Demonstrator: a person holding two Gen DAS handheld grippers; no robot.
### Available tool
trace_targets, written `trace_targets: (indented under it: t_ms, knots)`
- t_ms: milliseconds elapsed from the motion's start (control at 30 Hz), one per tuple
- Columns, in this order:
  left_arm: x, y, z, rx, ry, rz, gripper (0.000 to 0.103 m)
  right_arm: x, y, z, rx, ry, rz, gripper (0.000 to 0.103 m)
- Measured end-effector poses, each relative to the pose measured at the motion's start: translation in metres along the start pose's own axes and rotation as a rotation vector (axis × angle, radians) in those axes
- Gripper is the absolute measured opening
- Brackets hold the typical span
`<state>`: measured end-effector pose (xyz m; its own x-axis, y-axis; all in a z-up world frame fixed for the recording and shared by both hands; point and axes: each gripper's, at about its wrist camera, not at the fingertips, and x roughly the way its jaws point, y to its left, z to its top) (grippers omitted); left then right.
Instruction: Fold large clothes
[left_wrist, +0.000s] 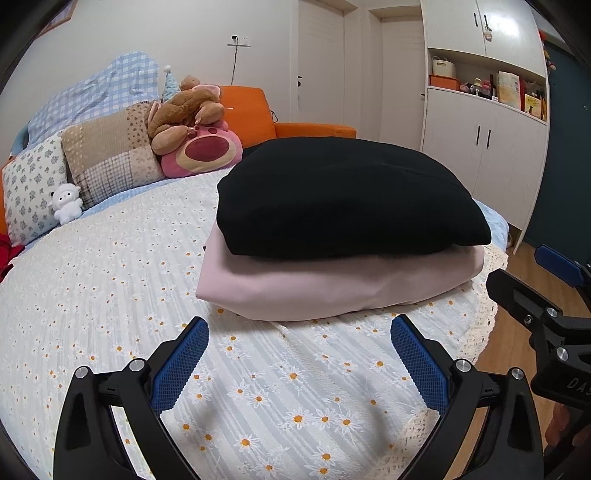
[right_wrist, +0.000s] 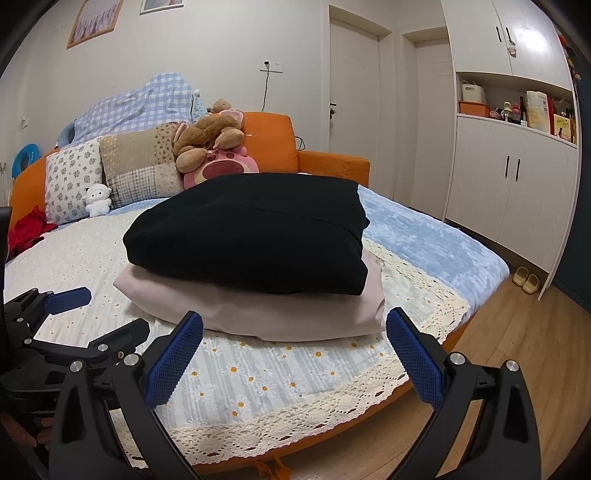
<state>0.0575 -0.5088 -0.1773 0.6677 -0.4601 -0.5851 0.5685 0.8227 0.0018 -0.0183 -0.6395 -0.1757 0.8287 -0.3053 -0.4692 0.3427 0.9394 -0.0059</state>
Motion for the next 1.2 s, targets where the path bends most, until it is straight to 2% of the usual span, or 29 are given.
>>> trace_targets:
  t_ms: [1200]
  knots:
    - [0.0009,-0.0028,-0.0016,-0.003,-0.003,0.005,0.100,0.0023,-0.0033,-0.0049,0.008,0.003,-0.015,0.098]
